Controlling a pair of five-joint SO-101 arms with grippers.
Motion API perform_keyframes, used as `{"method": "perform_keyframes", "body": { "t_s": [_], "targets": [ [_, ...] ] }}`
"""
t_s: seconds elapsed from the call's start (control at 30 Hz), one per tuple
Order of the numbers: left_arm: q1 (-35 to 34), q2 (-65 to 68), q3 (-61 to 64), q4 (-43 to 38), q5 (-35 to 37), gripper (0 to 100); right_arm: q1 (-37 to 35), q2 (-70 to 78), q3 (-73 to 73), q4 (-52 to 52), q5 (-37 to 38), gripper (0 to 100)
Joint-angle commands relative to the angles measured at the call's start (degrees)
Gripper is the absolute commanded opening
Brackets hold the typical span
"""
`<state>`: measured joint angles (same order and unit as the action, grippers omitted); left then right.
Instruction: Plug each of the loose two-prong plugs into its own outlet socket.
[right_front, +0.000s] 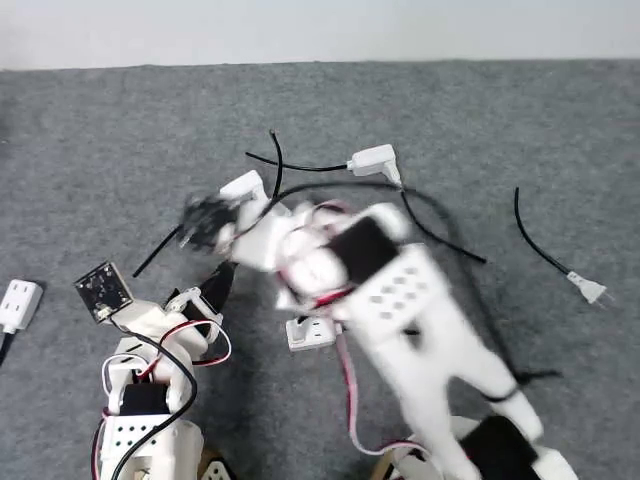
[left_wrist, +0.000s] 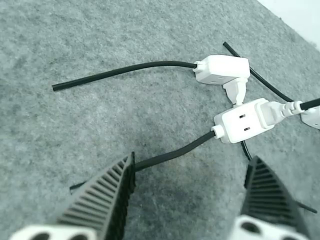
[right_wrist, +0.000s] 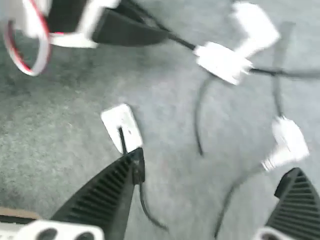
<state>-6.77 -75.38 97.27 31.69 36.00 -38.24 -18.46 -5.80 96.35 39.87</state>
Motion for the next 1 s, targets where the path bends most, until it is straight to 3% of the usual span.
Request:
{"method": "perform_keyframes", "body": {
  "t_s": [0.0, 0.17, 0.27, 0.4, 0.5, 0.73, 0.97],
  "targets": [
    [-0.18, -0.53, -1.8, 0.0, -5.1, 33, 7.08, -6.02, -5.45, 4.79, -0.62, 39.8],
    [-0.18, -0.53, -8.75, 12.13, -12.57, 33, 19.56, -14.2, -4.66, 6.11, -2.55, 39.8],
    [-2.11, -0.53, -14.02, 21.19, -22.51, 33, 28.18, -17.54, -1.85, 6.11, -7.03, 39.8],
    [-1.23, -0.53, -13.23, 21.89, -38.86, 33, 35.91, -18.33, 11.69, 3.91, -10.64, 39.8],
    [3.6, -0.53, -11.21, 20.84, -50.46, 33, 39.87, -18.86, 28.04, -6.29, -13.71, 39.8],
    [17.85, -0.53, -10.77, 20.75, -51.78, 33, 42.42, -18.42, 59.78, -37.23, -21.98, 39.8],
    [28.66, -0.18, -10.95, 15.38, -51.78, 33, 42.95, -18.33, 66.37, -45.76, -21.27, 39.8]
  ]
}}
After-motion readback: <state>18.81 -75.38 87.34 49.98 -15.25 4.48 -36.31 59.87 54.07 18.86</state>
